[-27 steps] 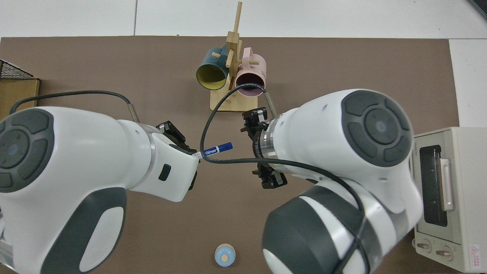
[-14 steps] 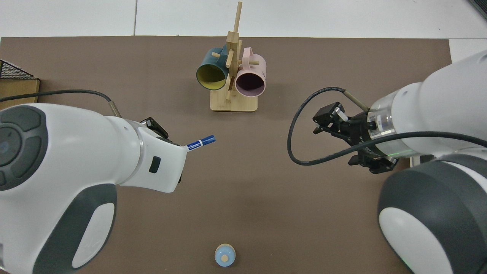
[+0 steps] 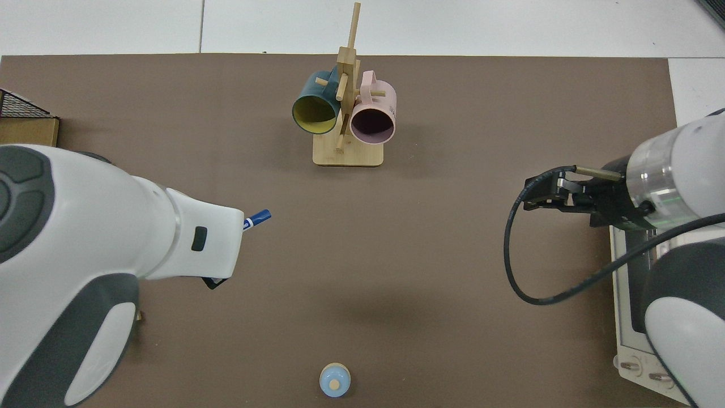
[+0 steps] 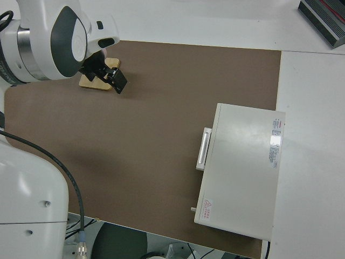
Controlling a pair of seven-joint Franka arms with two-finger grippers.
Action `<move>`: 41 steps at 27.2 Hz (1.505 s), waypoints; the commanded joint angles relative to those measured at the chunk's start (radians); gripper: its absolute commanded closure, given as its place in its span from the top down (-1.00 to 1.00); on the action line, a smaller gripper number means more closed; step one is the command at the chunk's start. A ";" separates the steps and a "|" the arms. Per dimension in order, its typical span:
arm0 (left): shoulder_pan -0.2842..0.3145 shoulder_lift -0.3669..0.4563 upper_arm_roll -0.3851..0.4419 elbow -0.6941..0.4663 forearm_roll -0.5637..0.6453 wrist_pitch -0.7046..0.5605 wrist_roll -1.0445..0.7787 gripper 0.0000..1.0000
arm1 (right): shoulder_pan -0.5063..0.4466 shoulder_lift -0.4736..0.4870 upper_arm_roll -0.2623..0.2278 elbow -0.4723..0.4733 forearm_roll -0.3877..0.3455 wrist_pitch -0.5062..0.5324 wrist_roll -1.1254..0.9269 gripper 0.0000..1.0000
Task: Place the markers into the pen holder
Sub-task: 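Carry the marker with the left gripper past the table edge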
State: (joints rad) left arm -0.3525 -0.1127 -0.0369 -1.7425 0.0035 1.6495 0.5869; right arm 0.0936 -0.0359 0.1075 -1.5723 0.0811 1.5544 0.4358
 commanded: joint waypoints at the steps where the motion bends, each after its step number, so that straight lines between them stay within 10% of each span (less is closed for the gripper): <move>1: 0.050 0.007 0.002 0.058 0.019 -0.060 -0.056 -1.00 | -0.041 -0.018 0.014 -0.008 -0.044 -0.013 -0.175 0.99; 24: 0.208 0.151 0.012 0.313 0.482 -0.220 0.414 -1.00 | -0.057 0.001 0.018 0.015 -0.098 -0.014 -0.312 0.99; 41: 0.552 0.212 0.015 0.322 0.543 0.041 0.964 -1.00 | -0.058 0.017 0.017 0.040 -0.081 -0.053 -0.155 0.98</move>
State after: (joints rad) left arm 0.1307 0.0565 -0.0077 -1.4551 0.5297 1.6330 1.4462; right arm 0.0536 -0.0357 0.1089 -1.5652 -0.0075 1.5423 0.2092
